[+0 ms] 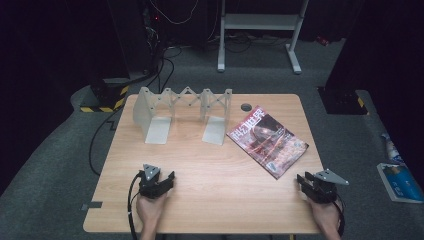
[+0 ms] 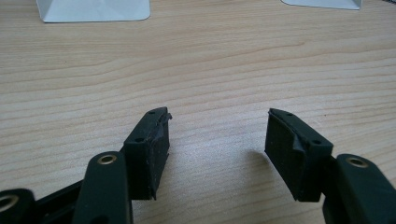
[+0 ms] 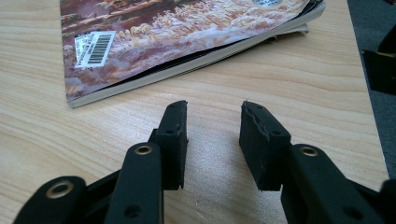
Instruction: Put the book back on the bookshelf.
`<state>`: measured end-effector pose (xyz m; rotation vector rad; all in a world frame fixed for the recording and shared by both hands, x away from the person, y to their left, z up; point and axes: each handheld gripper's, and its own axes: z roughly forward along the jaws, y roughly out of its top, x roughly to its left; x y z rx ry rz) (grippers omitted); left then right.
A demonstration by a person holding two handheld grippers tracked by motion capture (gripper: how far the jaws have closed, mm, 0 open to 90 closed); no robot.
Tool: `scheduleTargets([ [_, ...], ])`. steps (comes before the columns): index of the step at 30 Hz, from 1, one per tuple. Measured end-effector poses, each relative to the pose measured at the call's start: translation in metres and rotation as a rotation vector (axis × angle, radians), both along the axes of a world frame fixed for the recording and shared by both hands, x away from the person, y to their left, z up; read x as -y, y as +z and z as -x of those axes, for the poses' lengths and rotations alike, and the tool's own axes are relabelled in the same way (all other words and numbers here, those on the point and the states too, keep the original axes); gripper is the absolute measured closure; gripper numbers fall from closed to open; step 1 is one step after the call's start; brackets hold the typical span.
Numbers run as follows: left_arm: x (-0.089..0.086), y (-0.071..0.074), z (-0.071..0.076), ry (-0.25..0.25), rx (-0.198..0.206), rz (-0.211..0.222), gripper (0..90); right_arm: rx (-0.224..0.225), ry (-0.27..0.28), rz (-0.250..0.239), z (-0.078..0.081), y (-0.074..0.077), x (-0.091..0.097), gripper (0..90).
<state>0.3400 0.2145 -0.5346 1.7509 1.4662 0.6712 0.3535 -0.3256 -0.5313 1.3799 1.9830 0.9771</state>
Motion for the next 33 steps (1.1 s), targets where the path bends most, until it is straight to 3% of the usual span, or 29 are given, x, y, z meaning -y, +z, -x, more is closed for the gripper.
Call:
scheduleTargets([
  [33,-0.001,0.000,0.000,0.007,0.001,0.007,40.0,-0.045,-0.007,0.005,-0.009,0.011,0.010,58.7],
])
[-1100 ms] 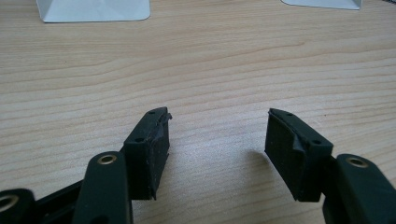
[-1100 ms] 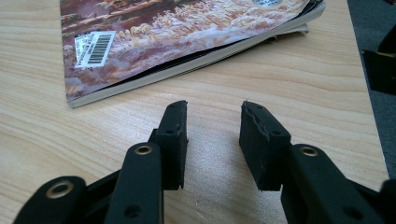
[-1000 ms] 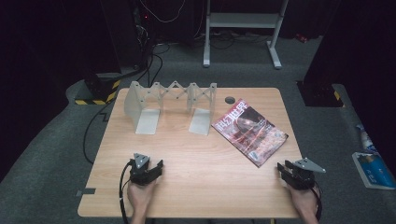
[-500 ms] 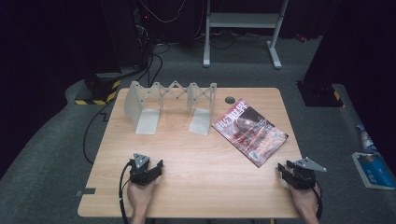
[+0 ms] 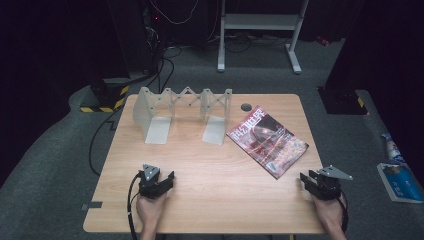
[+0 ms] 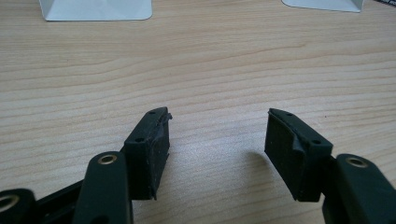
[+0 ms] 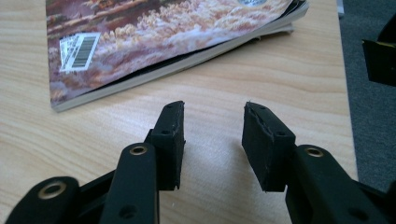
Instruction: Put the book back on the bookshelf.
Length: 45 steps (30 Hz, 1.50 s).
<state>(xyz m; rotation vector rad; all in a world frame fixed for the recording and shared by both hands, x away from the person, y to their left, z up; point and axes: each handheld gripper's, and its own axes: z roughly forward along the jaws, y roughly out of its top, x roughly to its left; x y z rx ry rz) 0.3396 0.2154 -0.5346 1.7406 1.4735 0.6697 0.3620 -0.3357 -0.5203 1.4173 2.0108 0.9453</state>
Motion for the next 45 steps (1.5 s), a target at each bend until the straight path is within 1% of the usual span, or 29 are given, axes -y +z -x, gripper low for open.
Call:
scheduleTargets([
  [1,0.000,0.000,0.000,0.000,0.000,0.000,40.0,0.000,0.000,0.000,0.000,0.000,0.000,58.7],
  [2,0.000,0.000,0.000,0.001,0.000,0.000,40.0,0.004,-0.001,-0.014,-0.002,0.002,0.001,58.8],
  [6,0.000,0.000,0.000,0.001,0.000,0.000,40.0,0.012,-0.004,-0.019,-0.005,0.006,0.002,59.0],
  [8,0.000,0.000,0.000,0.003,0.001,0.000,40.0,0.017,0.000,-0.019,-0.010,0.009,0.003,59.1],
  [10,0.000,0.000,0.000,0.003,0.001,-0.001,40.0,0.018,-0.001,-0.019,-0.010,0.010,0.004,59.1],
  [12,0.001,0.000,0.000,0.003,0.001,-0.002,40.0,0.028,0.000,-0.026,-0.015,0.014,0.004,58.7],
  [15,0.000,0.000,0.000,0.004,0.000,-0.002,40.0,0.027,0.001,-0.019,-0.019,0.017,0.004,58.0],
  [17,0.001,0.000,0.000,0.004,0.001,-0.001,39.9,0.038,0.004,-0.006,-0.024,0.019,0.004,56.6],
  [19,0.001,0.000,0.000,0.004,0.001,-0.001,39.9,0.035,-0.004,-0.007,-0.026,0.021,0.003,56.1],
  [20,0.001,0.000,0.000,0.005,0.001,-0.001,39.9,0.038,-0.003,-0.001,-0.031,0.022,0.004,55.5],
  [21,0.001,0.000,0.000,0.005,0.001,-0.001,39.9,0.038,-0.003,-0.001,-0.031,0.022,0.004,55.5],
  [22,0.001,0.000,0.000,0.005,0.001,-0.001,39.9,0.030,-0.009,-0.001,-0.036,0.024,0.004,55.0],
  [24,0.001,0.000,0.000,0.004,0.001,-0.002,39.9,0.031,-0.006,0.004,-0.038,0.024,0.004,55.0],
  [26,0.001,0.000,0.000,0.005,0.000,-0.002,39.9,0.021,-0.017,-0.005,-0.045,0.026,0.006,54.6],
  [30,0.001,0.000,0.000,0.004,0.001,-0.003,39.9,0.023,-0.030,-0.013,-0.056,0.028,0.008,54.6],
  [33,0.001,0.000,0.000,0.005,0.001,-0.002,39.9,0.027,-0.028,0.004,-0.065,0.029,0.006,54.6],
  [35,0.001,0.000,0.000,0.004,0.001,-0.003,39.8,0.023,-0.028,0.002,-0.070,0.030,0.005,54.4],
  [36,0.001,0.000,0.000,0.005,0.001,-0.001,39.8,0.023,-0.028,0.002,-0.070,0.030,0.005,54.4],
  [37,0.001,0.000,0.000,0.004,0.001,-0.002,39.8,0.016,-0.032,0.008,-0.076,0.030,0.004,53.7],
  [39,0.001,0.000,0.000,0.005,0.001,-0.001,39.8,0.016,-0.029,0.012,-0.078,0.030,0.003,53.4],
  [40,0.001,0.000,0.000,0.005,0.001,-0.002,39.8,0.009,-0.033,0.011,-0.084,0.031,0.003,52.5],
  [42,0.001,0.000,0.000,0.005,0.001,-0.002,39.9,0.007,-0.034,0.011,-0.087,0.031,0.003,52.1],
  [43,0.000,0.000,0.000,0.005,0.001,-0.002,39.8,0.002,-0.034,0.008,-0.092,0.032,0.004,51.5],
  [44,0.000,0.000,0.000,0.005,0.001,-0.002,39.8,0.002,-0.034,0.008,-0.092,0.032,0.004,51.5],
  [45,0.000,0.000,0.000,0.006,0.001,-0.002,39.8,-0.007,-0.040,-0.008,-0.097,0.031,0.004,51.0],
])
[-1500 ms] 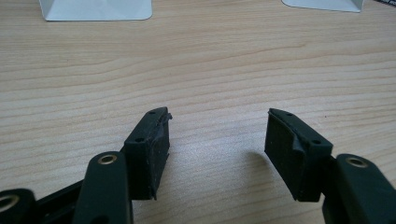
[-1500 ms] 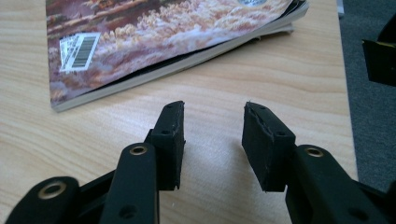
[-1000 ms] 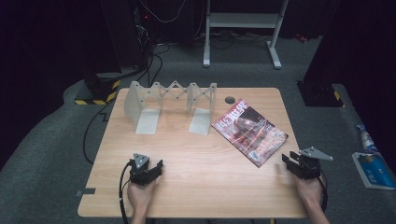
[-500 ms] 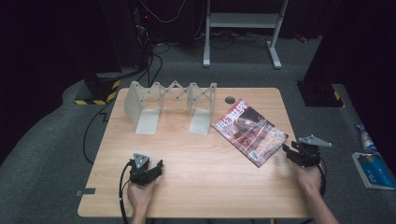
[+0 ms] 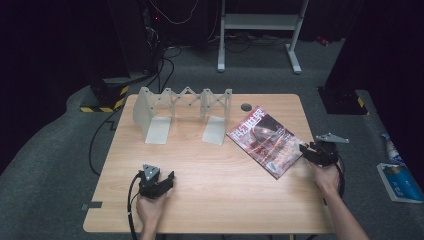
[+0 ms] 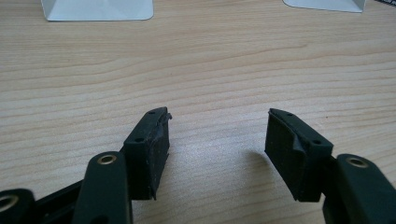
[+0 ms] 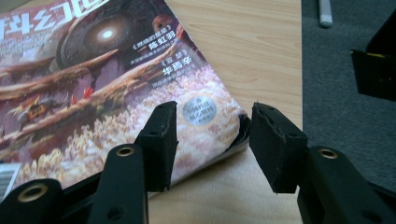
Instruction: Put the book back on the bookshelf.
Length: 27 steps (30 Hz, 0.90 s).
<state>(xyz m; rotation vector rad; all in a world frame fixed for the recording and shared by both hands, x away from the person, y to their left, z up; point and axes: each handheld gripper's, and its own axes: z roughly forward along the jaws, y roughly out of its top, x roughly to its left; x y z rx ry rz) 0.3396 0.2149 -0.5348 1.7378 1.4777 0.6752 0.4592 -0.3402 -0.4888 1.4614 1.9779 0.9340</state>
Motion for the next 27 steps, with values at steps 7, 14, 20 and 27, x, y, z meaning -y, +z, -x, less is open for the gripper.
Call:
scheduleTargets([
  [7,0.000,0.000,0.000,0.006,0.001,0.003,39.7,-0.032,0.009,0.060,-0.015,-0.004,-0.003,50.7],
  [14,0.000,0.000,0.000,0.006,0.000,0.002,39.6,-0.046,0.002,0.043,-0.026,-0.008,-0.004,50.4],
  [20,0.000,0.000,0.000,0.006,0.000,0.000,39.5,-0.081,-0.013,-0.005,-0.035,-0.015,0.000,49.6],
  [27,0.001,0.000,0.000,0.008,0.000,-0.003,39.5,-0.104,-0.004,-0.045,-0.038,-0.019,0.005,49.9],
])
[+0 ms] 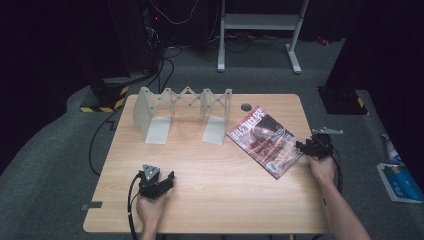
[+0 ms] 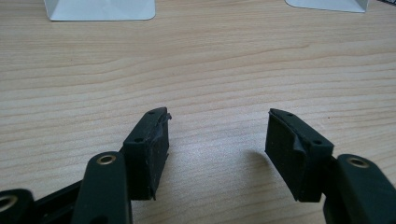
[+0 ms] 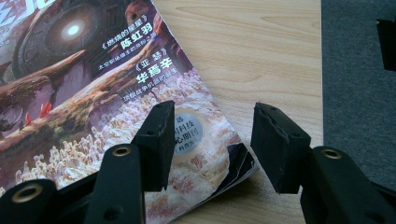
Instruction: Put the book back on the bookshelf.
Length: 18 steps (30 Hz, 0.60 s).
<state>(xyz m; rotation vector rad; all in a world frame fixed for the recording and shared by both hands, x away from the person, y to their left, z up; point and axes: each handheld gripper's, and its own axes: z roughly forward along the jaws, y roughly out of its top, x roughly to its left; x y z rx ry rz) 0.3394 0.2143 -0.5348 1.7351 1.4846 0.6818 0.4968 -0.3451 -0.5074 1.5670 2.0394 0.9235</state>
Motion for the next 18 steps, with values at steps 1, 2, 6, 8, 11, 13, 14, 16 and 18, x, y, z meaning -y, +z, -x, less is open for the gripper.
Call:
scheduleTargets([
  [1,0.000,0.000,0.000,0.001,0.000,0.000,39.4,0.000,0.001,-0.002,0.000,0.000,0.000,49.9],
  [2,0.000,0.000,0.000,0.001,0.000,0.000,39.4,0.000,0.006,-0.003,0.000,-0.001,0.000,50.1],
  [6,0.001,0.000,0.000,0.002,0.000,-0.007,39.3,-0.004,0.021,-0.002,0.001,-0.001,-0.002,52.0],
  [8,0.001,0.000,0.000,0.001,0.000,-0.007,39.3,-0.005,0.025,0.000,0.001,-0.001,-0.003,52.0],
  [11,0.001,0.000,0.000,0.001,-0.001,-0.009,39.1,0.016,0.034,0.013,0.005,-0.003,-0.005,52.1],
  [13,0.001,0.000,0.000,0.002,0.000,-0.012,39.1,0.027,0.038,0.014,0.008,-0.004,-0.005,52.2],
  [14,0.001,0.000,0.000,0.002,0.000,-0.012,39.0,0.027,0.038,0.014,0.008,-0.004,-0.005,52.2],
  [16,0.001,0.000,0.000,0.003,-0.001,-0.013,39.1,0.035,0.047,0.014,0.013,-0.005,-0.005,52.1],
  [18,0.001,0.000,0.000,0.003,-0.002,-0.013,39.0,0.036,0.051,0.015,0.014,-0.005,-0.005,52.2],
])
